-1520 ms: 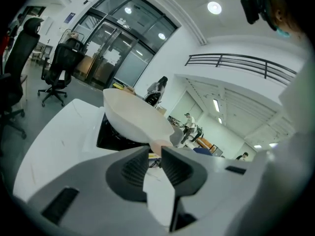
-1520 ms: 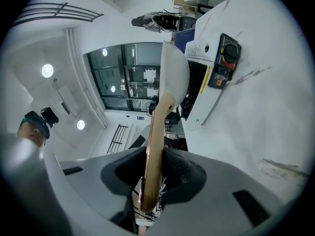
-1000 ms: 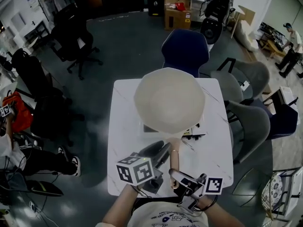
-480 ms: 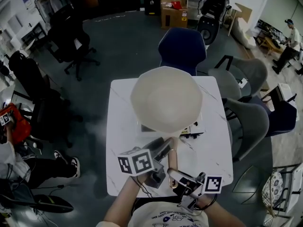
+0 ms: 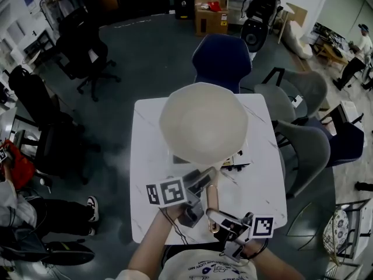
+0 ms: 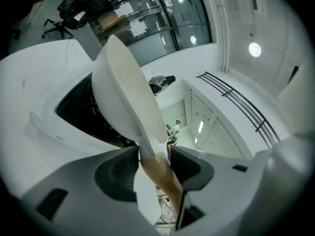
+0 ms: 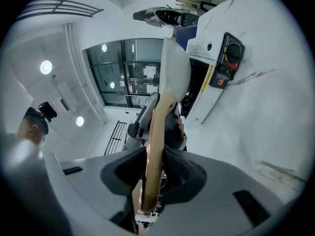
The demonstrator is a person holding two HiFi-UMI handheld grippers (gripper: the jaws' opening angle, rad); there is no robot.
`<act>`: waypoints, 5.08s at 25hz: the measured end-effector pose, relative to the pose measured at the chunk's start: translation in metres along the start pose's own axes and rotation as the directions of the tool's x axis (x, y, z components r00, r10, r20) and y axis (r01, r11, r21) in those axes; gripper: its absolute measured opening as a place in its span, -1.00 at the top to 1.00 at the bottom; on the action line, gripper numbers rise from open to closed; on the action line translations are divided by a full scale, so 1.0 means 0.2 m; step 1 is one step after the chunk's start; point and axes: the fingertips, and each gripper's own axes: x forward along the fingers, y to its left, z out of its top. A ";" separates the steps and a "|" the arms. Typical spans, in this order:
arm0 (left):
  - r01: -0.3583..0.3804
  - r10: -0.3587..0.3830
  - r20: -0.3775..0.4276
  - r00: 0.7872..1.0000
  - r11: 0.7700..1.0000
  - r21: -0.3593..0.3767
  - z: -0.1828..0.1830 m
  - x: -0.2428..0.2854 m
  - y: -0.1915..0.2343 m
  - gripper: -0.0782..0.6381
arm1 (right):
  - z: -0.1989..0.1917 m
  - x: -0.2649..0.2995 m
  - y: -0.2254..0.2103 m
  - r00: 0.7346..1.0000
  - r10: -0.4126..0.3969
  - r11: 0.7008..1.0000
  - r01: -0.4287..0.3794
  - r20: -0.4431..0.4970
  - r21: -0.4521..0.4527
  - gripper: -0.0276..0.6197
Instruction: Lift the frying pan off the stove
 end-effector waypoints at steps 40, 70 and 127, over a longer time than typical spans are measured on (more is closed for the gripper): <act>0.142 -0.141 0.022 0.990 0.968 -0.207 -0.01 0.12 0.01 0.28 | 0.00 0.00 0.00 0.999 0.003 1.000 -0.003 -0.034 -0.002 0.56; 0.122 -0.118 0.041 0.992 0.985 -0.125 0.02 0.08 -0.06 0.27 | 0.00 -0.01 0.09 0.997 0.005 0.994 -0.014 -0.080 -0.108 0.53; 0.087 -0.079 0.066 0.995 0.987 -0.138 0.02 -0.15 -0.19 0.27 | -0.16 0.01 0.30 0.987 0.035 0.989 -0.057 -0.159 -0.136 0.50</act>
